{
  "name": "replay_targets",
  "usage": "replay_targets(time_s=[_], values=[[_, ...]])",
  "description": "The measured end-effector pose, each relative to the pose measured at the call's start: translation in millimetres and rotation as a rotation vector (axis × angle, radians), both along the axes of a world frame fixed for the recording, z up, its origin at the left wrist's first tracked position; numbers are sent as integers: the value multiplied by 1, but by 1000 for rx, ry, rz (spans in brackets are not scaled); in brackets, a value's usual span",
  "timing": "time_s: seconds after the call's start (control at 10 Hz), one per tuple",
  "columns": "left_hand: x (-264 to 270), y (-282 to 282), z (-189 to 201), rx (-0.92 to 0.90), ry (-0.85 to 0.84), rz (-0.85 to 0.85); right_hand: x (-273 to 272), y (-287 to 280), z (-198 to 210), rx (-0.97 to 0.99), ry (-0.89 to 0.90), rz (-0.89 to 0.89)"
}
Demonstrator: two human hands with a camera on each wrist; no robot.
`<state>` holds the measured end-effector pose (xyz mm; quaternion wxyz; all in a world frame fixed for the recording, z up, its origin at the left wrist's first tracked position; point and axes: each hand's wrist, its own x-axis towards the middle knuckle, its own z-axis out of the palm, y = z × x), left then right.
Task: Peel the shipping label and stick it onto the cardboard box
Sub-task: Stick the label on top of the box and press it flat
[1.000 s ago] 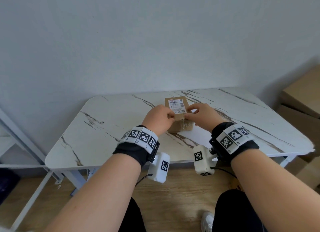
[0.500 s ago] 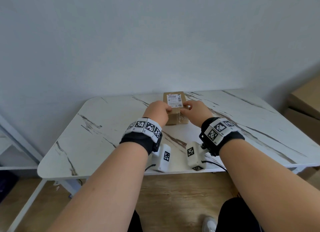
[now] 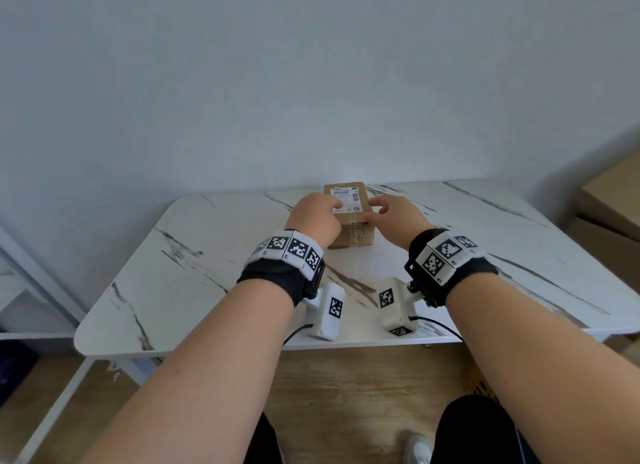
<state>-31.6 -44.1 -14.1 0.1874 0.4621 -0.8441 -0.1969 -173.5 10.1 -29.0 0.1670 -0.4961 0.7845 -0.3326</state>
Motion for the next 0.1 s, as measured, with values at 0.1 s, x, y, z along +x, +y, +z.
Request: replay_targets(time_s=[0.1], values=[[3,3,1,22,-17,0,1,9,5,-11,-8,-13]])
